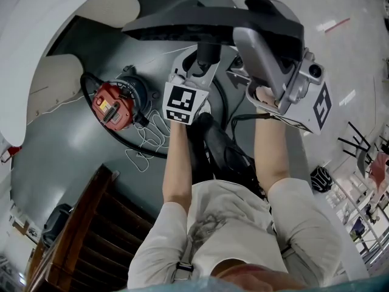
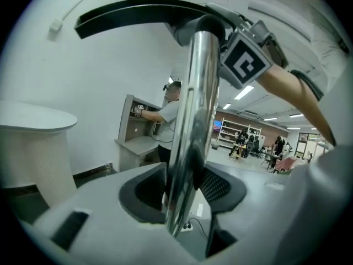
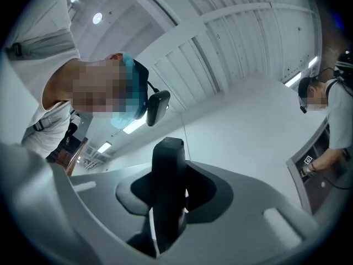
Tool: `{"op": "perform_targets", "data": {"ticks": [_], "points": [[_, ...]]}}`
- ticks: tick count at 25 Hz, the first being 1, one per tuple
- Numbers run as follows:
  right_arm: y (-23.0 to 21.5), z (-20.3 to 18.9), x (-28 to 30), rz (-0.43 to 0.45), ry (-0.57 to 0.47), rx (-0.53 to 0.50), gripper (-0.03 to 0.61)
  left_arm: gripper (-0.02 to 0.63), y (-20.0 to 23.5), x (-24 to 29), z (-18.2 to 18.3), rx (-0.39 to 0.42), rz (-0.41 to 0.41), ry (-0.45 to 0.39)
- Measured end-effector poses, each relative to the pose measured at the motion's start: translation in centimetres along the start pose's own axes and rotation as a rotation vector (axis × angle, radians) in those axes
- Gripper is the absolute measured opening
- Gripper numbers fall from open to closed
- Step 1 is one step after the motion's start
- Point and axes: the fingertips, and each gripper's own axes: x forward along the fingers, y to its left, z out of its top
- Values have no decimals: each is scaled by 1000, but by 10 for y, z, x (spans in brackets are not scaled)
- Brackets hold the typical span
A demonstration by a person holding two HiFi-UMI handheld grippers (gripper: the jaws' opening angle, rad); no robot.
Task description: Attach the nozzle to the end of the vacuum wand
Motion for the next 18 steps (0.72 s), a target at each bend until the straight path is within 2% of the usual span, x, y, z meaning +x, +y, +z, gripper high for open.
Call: {"op": "perform_targets", "data": {"ticks": [4, 6, 18], "points": [[-1, -1, 6, 13, 4, -32, 115, 165, -3, 1, 33, 5, -56, -84], [-2, 1, 4, 22, 1, -40, 115, 157, -7, 5, 44, 26, -76, -100], [-9, 14, -8, 80, -67, -62, 114, 141, -20, 18, 49, 113, -160, -66]]}}
